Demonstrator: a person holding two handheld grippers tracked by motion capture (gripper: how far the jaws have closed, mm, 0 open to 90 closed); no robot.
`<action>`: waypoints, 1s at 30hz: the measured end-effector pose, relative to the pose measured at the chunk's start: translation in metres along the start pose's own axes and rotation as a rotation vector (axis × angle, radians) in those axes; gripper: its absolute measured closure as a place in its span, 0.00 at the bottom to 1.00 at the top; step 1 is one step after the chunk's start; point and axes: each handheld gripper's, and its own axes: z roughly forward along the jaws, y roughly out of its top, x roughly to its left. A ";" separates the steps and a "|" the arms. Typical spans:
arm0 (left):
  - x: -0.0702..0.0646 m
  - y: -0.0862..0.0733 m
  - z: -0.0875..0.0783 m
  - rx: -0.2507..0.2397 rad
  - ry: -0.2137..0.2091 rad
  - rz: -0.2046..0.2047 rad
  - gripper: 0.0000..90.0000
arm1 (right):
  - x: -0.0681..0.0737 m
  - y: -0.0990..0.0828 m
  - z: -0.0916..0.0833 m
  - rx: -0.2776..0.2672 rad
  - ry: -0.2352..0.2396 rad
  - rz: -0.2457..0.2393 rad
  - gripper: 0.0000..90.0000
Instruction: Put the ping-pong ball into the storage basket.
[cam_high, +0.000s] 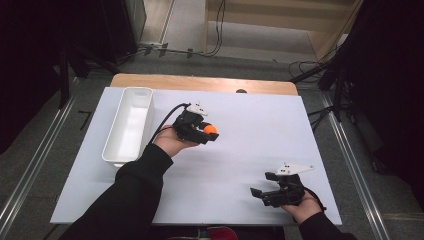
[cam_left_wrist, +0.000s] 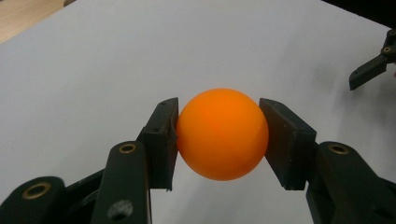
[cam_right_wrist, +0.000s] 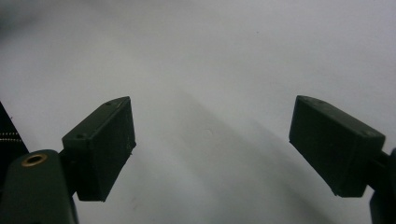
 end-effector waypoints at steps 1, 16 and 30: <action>0.000 0.000 -0.001 -0.004 0.003 -0.005 0.56 | 0.000 0.000 0.000 0.001 -0.001 0.001 0.15; 0.008 0.000 -0.013 0.010 0.013 -0.012 0.56 | 0.000 0.000 0.000 0.000 0.000 0.001 0.15; 0.017 -0.002 -0.023 0.020 0.027 -0.024 0.56 | 0.000 0.000 0.000 -0.001 -0.001 0.003 0.15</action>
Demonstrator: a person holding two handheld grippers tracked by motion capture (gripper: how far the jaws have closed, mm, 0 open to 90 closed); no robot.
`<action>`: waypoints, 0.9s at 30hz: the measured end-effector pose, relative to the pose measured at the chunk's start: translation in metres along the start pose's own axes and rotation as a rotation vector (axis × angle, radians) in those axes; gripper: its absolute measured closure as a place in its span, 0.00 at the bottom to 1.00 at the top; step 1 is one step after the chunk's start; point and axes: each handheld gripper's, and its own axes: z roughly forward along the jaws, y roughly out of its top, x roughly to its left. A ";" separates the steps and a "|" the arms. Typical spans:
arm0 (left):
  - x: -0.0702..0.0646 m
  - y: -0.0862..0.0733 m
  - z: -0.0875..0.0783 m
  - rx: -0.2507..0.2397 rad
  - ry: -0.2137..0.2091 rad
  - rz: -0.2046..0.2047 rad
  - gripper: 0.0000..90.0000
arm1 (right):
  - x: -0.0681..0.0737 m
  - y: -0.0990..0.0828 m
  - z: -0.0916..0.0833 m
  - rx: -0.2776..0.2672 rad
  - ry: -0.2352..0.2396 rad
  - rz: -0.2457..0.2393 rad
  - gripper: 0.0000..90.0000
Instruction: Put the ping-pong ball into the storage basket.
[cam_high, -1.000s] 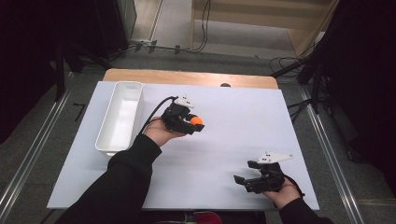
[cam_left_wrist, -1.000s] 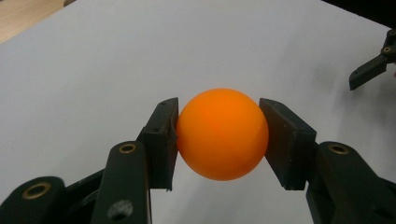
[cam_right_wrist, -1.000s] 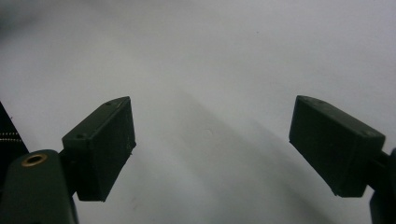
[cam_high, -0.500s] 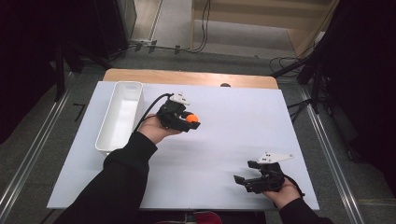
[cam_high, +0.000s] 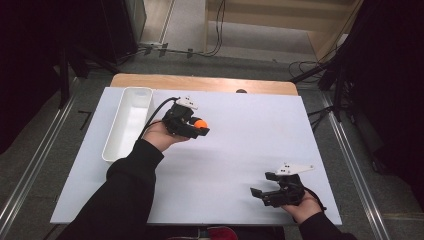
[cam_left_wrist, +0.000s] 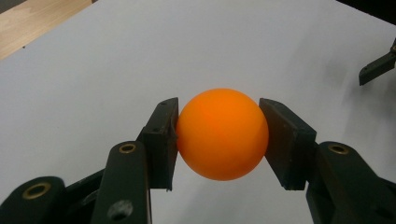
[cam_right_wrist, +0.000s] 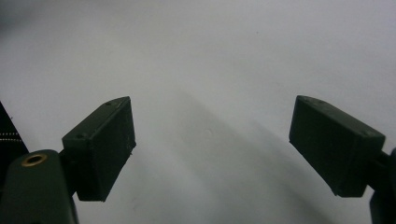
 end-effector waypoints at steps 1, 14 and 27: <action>0.001 0.000 0.000 -0.002 -0.001 -0.001 0.56 | 0.000 0.000 0.000 -0.001 -0.002 -0.002 0.15; 0.010 -0.002 -0.012 -0.013 0.017 -0.018 0.56 | -0.001 0.000 -0.001 -0.005 -0.003 0.002 0.15; 0.018 -0.004 -0.024 -0.021 0.028 -0.039 0.56 | -0.001 0.000 -0.001 -0.003 -0.003 0.001 0.15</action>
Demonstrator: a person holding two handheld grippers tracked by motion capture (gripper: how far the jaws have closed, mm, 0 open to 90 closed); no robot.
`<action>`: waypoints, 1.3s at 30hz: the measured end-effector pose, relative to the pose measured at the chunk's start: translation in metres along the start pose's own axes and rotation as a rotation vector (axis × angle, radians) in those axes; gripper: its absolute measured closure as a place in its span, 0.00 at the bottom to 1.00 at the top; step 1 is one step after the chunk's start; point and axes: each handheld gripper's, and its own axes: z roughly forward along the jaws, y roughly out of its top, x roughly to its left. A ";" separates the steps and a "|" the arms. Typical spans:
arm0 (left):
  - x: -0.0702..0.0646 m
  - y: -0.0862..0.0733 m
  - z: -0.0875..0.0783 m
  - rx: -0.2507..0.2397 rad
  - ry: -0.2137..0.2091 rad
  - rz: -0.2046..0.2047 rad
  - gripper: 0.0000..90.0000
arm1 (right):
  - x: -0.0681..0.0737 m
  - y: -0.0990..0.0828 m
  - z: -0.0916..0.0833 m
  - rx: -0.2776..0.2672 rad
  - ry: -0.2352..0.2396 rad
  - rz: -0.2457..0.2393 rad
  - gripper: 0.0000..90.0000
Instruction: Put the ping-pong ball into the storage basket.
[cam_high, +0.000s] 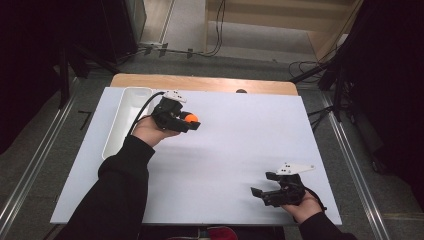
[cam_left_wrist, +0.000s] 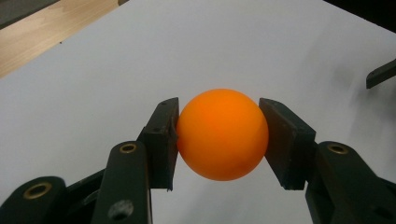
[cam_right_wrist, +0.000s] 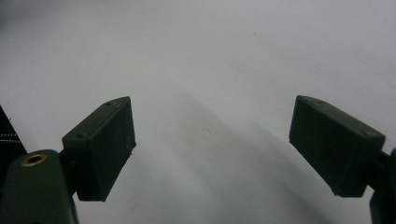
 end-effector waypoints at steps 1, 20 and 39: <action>0.001 0.000 -0.001 -0.002 0.000 -0.006 0.56 | 0.000 0.000 0.000 0.000 0.000 0.001 0.15; 0.015 -0.005 -0.013 0.017 0.034 -0.019 0.56 | 0.000 0.000 0.000 0.001 0.000 -0.002 0.15; 0.030 -0.009 -0.029 0.011 0.085 -0.054 0.56 | 0.000 0.000 0.001 0.004 0.000 -0.003 0.15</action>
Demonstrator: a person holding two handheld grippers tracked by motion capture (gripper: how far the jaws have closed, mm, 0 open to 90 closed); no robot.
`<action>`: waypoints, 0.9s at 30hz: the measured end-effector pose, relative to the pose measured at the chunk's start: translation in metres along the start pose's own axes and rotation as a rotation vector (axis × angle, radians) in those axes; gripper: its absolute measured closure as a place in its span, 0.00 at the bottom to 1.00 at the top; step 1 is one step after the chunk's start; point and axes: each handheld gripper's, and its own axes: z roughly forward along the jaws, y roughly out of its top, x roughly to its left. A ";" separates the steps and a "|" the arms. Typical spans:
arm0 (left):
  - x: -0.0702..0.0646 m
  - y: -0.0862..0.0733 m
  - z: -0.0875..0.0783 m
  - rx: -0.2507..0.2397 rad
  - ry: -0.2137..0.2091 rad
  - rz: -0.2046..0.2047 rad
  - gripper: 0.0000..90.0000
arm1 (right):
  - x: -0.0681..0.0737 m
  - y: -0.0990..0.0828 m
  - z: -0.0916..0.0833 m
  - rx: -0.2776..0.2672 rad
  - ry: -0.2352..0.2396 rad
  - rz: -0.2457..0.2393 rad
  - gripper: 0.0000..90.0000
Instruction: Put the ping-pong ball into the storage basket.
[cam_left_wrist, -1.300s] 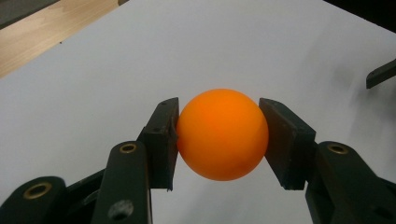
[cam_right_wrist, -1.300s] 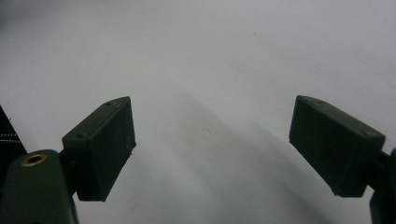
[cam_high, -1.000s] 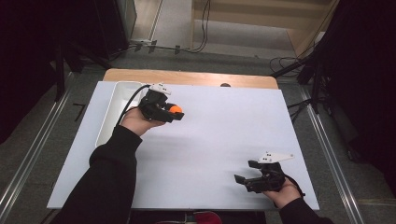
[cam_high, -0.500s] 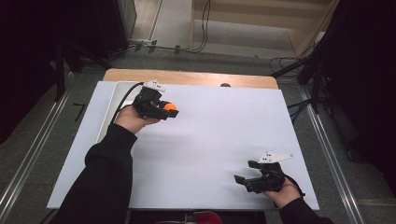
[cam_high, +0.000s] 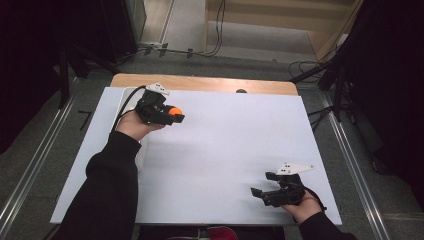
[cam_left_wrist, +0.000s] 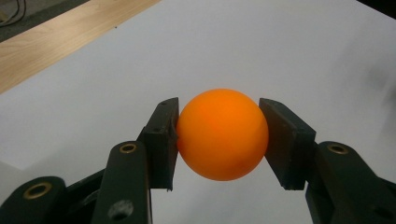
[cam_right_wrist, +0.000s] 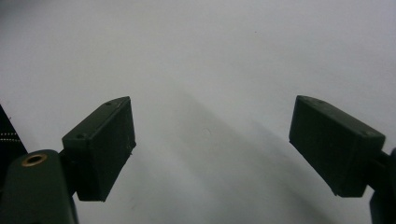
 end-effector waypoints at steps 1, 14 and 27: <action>0.000 0.000 -0.001 0.001 0.006 -0.001 0.56 | 0.000 0.000 0.000 0.001 0.000 0.000 0.15; 0.012 -0.004 -0.010 -0.006 0.020 -0.033 0.56 | 0.000 0.000 0.000 0.001 -0.003 -0.002 0.15; 0.021 -0.008 -0.017 -0.014 0.031 -0.057 0.56 | 0.000 0.000 0.000 0.001 -0.003 -0.002 0.15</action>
